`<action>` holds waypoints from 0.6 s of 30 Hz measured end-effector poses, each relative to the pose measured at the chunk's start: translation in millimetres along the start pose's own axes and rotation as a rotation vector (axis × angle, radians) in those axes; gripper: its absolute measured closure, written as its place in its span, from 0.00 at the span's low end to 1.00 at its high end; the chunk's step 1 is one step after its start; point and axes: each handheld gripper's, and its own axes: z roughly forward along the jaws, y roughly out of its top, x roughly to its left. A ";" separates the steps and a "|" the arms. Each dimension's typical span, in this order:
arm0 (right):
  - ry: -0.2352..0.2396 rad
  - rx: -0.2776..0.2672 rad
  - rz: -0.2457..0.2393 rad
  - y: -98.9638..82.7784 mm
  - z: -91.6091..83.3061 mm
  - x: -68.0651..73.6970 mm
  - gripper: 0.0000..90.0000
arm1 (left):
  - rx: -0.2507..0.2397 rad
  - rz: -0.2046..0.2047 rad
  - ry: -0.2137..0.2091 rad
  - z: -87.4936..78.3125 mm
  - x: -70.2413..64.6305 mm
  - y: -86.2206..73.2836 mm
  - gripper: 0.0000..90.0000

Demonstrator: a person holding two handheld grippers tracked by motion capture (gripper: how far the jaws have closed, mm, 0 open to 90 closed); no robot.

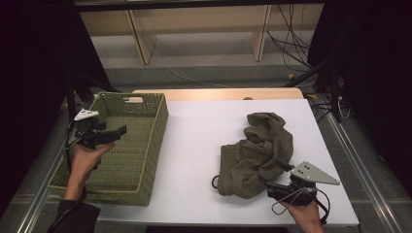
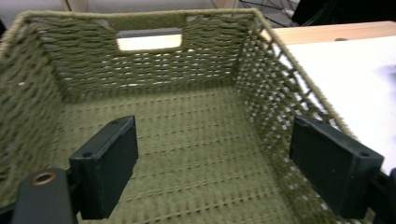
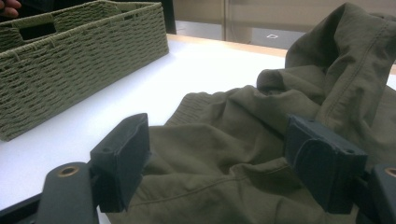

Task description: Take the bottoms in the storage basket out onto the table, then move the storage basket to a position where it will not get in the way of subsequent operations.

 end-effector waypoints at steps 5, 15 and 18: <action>0.000 0.005 -0.006 0.8 1.1 1.8 0.27 | 0.021 0.018 0.066 -1.6 8.2 -2.8 0.17; 0.003 0.015 -0.018 0.2 2.3 2.3 0.27 | 0.023 -0.036 0.123 -13.1 32.3 -3.1 0.17; 0.000 0.015 -0.021 0.2 2.3 2.5 0.27 | 0.027 -0.041 0.131 -14.0 34.6 -3.9 0.17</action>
